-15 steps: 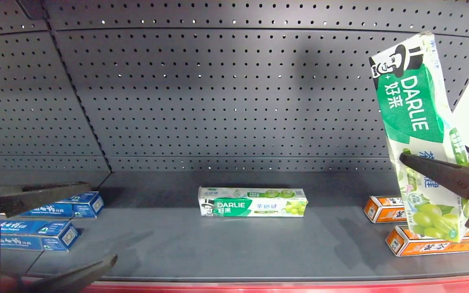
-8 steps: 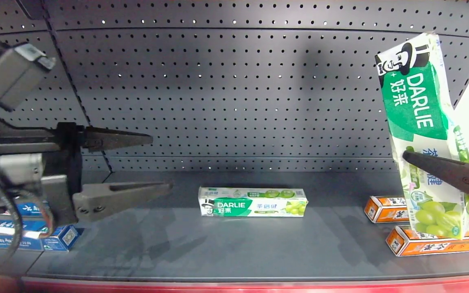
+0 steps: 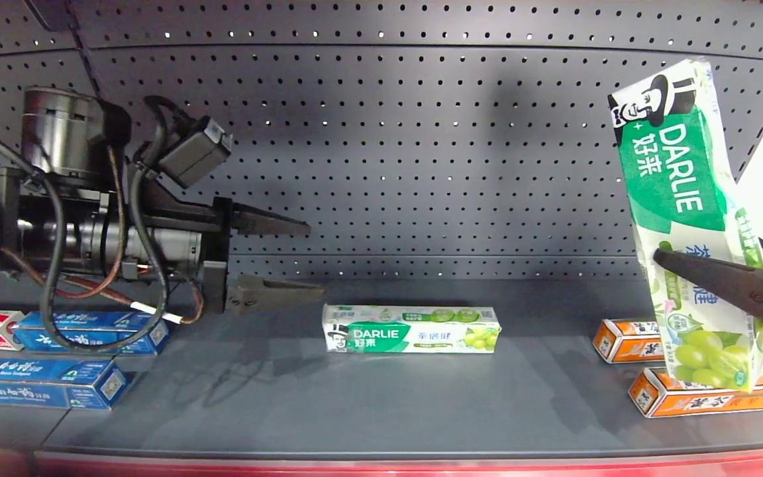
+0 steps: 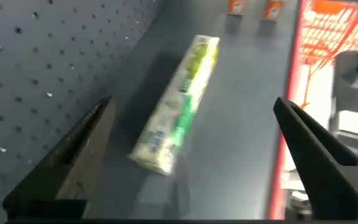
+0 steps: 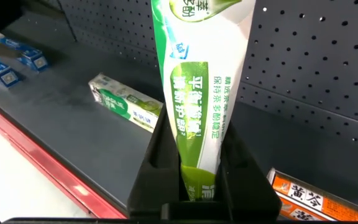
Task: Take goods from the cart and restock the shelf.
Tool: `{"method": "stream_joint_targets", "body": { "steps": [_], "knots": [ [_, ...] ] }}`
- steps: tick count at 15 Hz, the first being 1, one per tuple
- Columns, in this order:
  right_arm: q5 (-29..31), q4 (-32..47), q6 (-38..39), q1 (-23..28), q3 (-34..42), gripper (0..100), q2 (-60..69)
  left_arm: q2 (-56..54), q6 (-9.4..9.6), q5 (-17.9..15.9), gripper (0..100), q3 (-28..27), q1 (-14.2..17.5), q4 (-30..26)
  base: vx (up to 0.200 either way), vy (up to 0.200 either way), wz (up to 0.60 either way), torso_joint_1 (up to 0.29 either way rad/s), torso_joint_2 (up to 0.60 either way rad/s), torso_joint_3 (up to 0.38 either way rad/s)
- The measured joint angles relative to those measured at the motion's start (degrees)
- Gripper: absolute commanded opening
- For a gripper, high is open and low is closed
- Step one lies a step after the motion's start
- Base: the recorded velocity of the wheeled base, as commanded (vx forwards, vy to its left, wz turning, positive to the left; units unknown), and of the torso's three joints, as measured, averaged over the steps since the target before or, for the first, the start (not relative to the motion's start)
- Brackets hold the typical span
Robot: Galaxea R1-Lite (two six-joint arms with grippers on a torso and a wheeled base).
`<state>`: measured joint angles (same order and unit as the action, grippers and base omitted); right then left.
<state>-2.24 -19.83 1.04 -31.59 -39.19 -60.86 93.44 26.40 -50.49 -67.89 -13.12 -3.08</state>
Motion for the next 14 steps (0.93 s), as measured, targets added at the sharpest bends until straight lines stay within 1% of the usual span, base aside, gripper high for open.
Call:
{"method": "stream_joint_targets", "body": {
  "steps": [1, 2, 3, 5, 6, 7, 8, 9, 11, 13, 14],
  "knots": [
    [-0.13, 0.02, 0.02, -0.02, 0.15, 0, -0.02, 1.82, 0.96, -0.06, 100, -2.58, 0.00, -1.91, 0.000, 0.000, 0.00, 0.000, 0.00, 0.000],
    [-0.18, 0.00, 0.02, -0.05, 0.24, 0, -0.02, 3.45, 2.22, -0.09, 100, -5.40, 0.00, -5.73, 0.000, 0.000, 0.00, 0.000, 0.00, 0.000],
    [-0.13, 0.00, 0.00, -0.05, 0.35, 0, 0.00, 5.03, 5.27, -0.09, 100, -8.02, 0.00, -10.59, 0.000, 0.000, 0.00, 0.000, 0.00, 0.000],
    [-0.11, 0.05, 0.00, 0.00, 0.55, 0, 0.11, 7.36, 14.07, -0.04, 100, -11.50, 0.17, -21.46, 0.000, 0.000, 0.00, 0.000, 0.00, 0.000],
    [-0.13, 0.00, -0.02, 0.06, 0.85, 0, 0.13, 8.52, 18.99, 0.05, 100, -13.53, 0.39, -27.32, 0.000, 0.000, 0.00, 0.000, 0.00, 0.000],
    [-0.13, 0.00, -0.04, 0.06, 1.24, 0, 0.16, 9.70, 23.21, 0.66, 100, -15.63, 0.61, -30.99, 0.000, 0.000, 0.00, 0.000, 0.00, 0.000],
    [-0.22, -0.09, -0.06, 0.04, 1.62, 0, 0.13, 11.08, 25.32, 1.52, 100, -17.64, 0.78, -32.49, 0.000, 0.000, 0.00, 0.000, 0.00, 0.000],
    [-0.27, -0.15, -0.09, 0.04, 1.88, 0, 0.11, 12.74, 26.06, 2.08, 100, -20.15, 0.94, -32.83, 0.000, 0.000, 0.00, 0.000, 0.00, 0.000],
    [-0.32, -0.15, -0.09, 0.00, 2.04, 0, 0.09, 15.74, 26.44, 3.10, 100, -24.36, 0.77, -33.10, 0.000, 0.000, 0.00, 0.000, 0.00, 0.000],
    [-0.32, -0.24, -0.09, 0.00, 2.07, 0, 0.27, 18.63, 26.50, 4.22, 100, -26.98, -0.61, -33.04, 0.000, 0.000, 0.00, 0.000, 0.00, 0.000],
    [-0.29, -0.22, -0.09, 0.09, 2.23, 0, 0.44, 19.65, 26.53, 5.08, 100, -27.43, -1.40, -33.04, 0.000, 0.000, 0.00, 0.000, 0.00, 0.000]
  ]
}}
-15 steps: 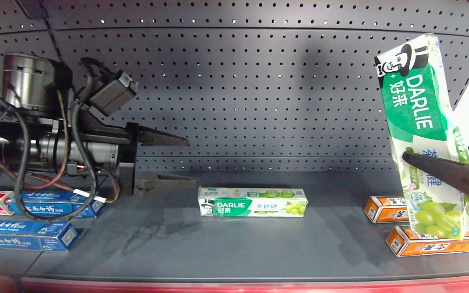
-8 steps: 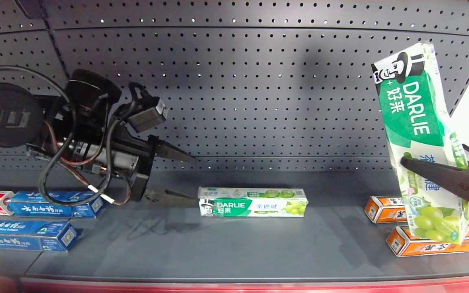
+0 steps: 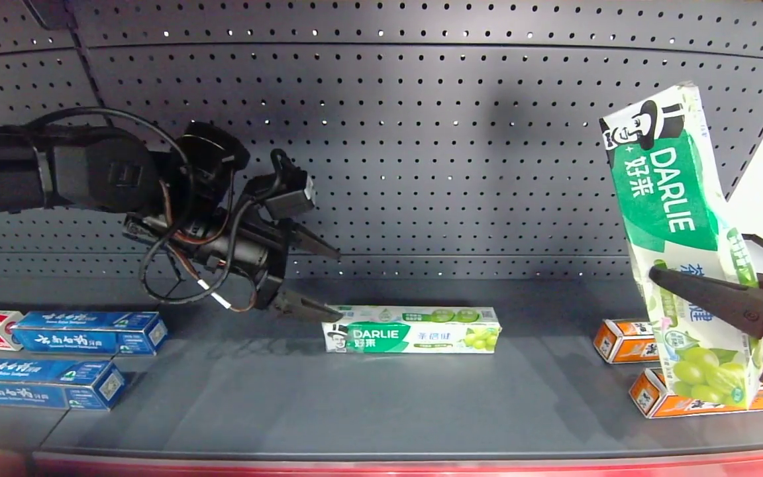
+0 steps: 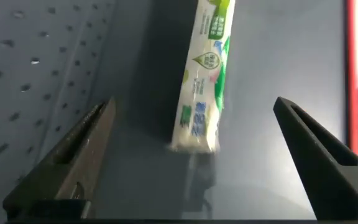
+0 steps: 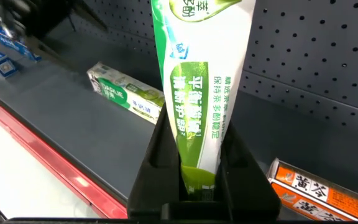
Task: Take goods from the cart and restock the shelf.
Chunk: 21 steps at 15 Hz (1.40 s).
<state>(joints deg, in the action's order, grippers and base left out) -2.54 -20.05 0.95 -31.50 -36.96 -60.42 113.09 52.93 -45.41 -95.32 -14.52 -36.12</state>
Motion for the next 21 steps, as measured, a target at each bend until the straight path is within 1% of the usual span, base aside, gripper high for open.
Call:
{"method": "stream_joint_targets", "body": {
  "steps": [1, 2, 4, 9, 11, 16, 19, 21],
  "knots": [
    [0.00, 0.00, 0.00, 0.22, 0.17, 0, 0.22, 0.83, -0.38, 1.76, 100, -0.27, -0.91, -0.01, 0.000, 0.000, 0.00, 0.000, 0.00, 0.000],
    [0.00, 0.00, 0.00, 0.52, 0.45, 0, 0.48, 1.49, -0.55, 2.61, 100, -0.46, -1.62, 0.43, 0.000, 0.000, 0.00, 0.000, 0.00, 0.000],
    [0.00, 0.05, 0.00, 0.79, 0.98, 0, 0.85, 2.60, -0.93, 2.88, 100, -0.77, -2.18, 1.99, 0.000, 0.000, 0.00, 0.000, 0.00, 0.000],
    [-0.33, 0.05, 0.02, 0.83, 1.24, 0, 1.07, 4.46, -0.99, 3.12, 100, -0.41, -2.10, 2.29, 0.000, 0.000, 0.00, 0.000, 0.00, 0.000],
    [-0.46, 0.00, 0.02, 1.05, 1.35, 0, 1.13, 4.94, -0.96, 5.32, 100, 0.09, -2.04, 2.22, 0.000, 0.000, 0.00, 0.000, 0.00, 0.000],
    [-0.69, -0.17, -0.16, 1.52, 2.57, 0, 1.18, 6.25, -0.99, 5.53, 100, 1.06, -2.12, 2.24, 0.000, 0.000, 0.00, 0.000, 0.00, 0.000],
    [-0.79, -0.15, -0.17, 1.57, 2.86, 0, 1.18, 7.08, -1.07, 6.08, 100, 1.02, -2.68, 2.22, 0.000, 0.000, 0.00, 0.000, 0.00, 0.000],
    [-0.79, -0.13, -0.17, 1.57, 3.06, 0, 1.18, 7.66, -1.45, 6.24, 100, 0.76, -3.30, 2.22, 0.000, 0.000, 0.00, 0.000, 0.00, 0.000]
  ]
}}
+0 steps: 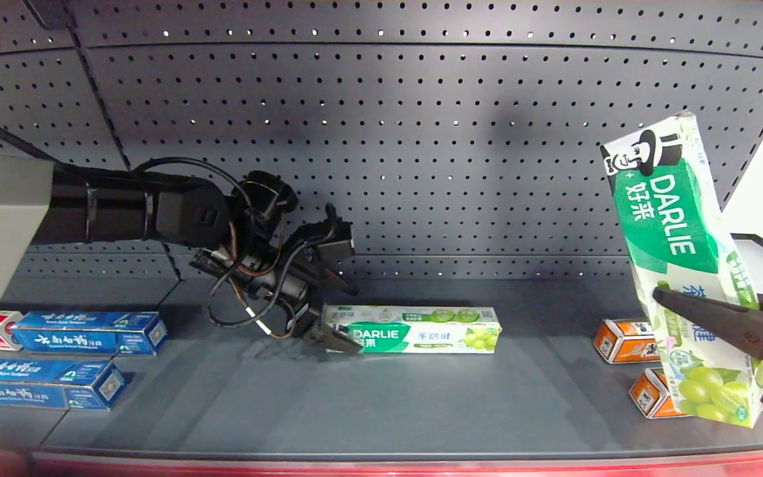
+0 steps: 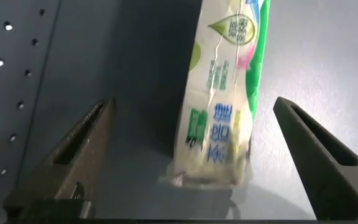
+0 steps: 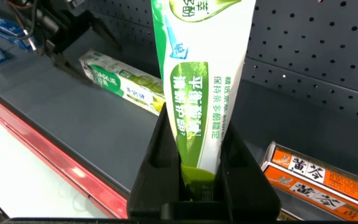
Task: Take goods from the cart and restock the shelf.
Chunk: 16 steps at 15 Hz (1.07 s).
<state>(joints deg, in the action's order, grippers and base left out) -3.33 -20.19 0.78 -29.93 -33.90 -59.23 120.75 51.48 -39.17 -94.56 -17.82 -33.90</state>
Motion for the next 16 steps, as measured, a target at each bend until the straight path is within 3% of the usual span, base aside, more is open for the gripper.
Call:
{"method": "stream_joint_targets", "body": {
  "steps": [4, 5, 12, 16],
  "knots": [
    [0.00, -0.04, 0.00, 0.00, 0.15, 0, 0.06, 1.27, -1.76, 0.15, 100, -1.30, -1.02, 0.05, 0.000, 0.000, 0.00, 0.000, 0.00, 0.000],
    [0.00, -0.01, 0.01, 0.06, 0.34, 0, 0.06, 1.48, -2.57, 0.68, 0, -1.79, -1.38, 0.07, 0.000, 0.000, 0.00, 0.000, 0.00, 0.000],
    [-0.06, -0.12, 0.01, 1.18, 1.07, 0, 0.67, 1.55, -2.73, 1.56, 0, -0.59, -2.88, 0.10, 0.000, 0.000, 0.00, 0.000, 0.00, 0.000],
    [-0.11, -0.04, 0.01, 1.21, 1.71, 0, 0.94, -3.28, -2.41, 1.46, 0, 8.18, -3.04, 0.29, 0.000, 0.000, 0.00, 0.000, 0.00, 0.000]
  ]
}}
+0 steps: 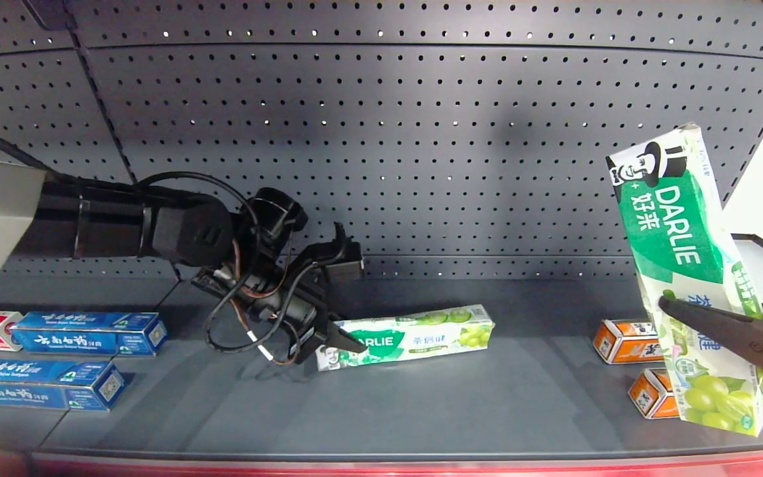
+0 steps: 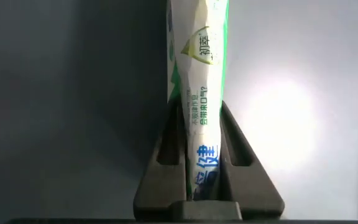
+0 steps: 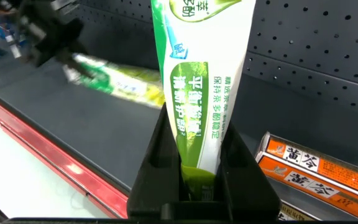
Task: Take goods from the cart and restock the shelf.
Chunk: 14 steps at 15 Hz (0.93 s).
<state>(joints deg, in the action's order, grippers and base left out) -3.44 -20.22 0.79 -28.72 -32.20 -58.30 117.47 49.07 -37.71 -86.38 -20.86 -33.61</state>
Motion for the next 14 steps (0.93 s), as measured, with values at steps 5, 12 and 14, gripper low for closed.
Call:
{"method": "stream_joint_targets", "body": {
  "steps": [5, 12, 14],
  "knots": [
    [0.02, 0.02, 0.00, 0.01, -0.02, 0, 0.06, -8.01, 0.23, 0.00, 0, 10.91, -2.46, -0.33, 0.000, 0.000, 0.00, 0.000, 0.00, 0.000],
    [0.13, 0.02, -0.01, 0.00, 0.01, 0, 0.09, -12.95, 3.01, 0.00, 0, 17.79, -5.13, 1.18, 0.000, 0.000, 0.00, 0.000, 0.00, 0.000],
    [0.13, 0.02, 0.00, 0.01, 0.01, 0, 0.09, -13.34, 3.23, 0.00, 100, 19.32, -5.13, 2.68, 0.000, 0.000, 0.00, 0.000, 0.00, 0.000]
  ]
}}
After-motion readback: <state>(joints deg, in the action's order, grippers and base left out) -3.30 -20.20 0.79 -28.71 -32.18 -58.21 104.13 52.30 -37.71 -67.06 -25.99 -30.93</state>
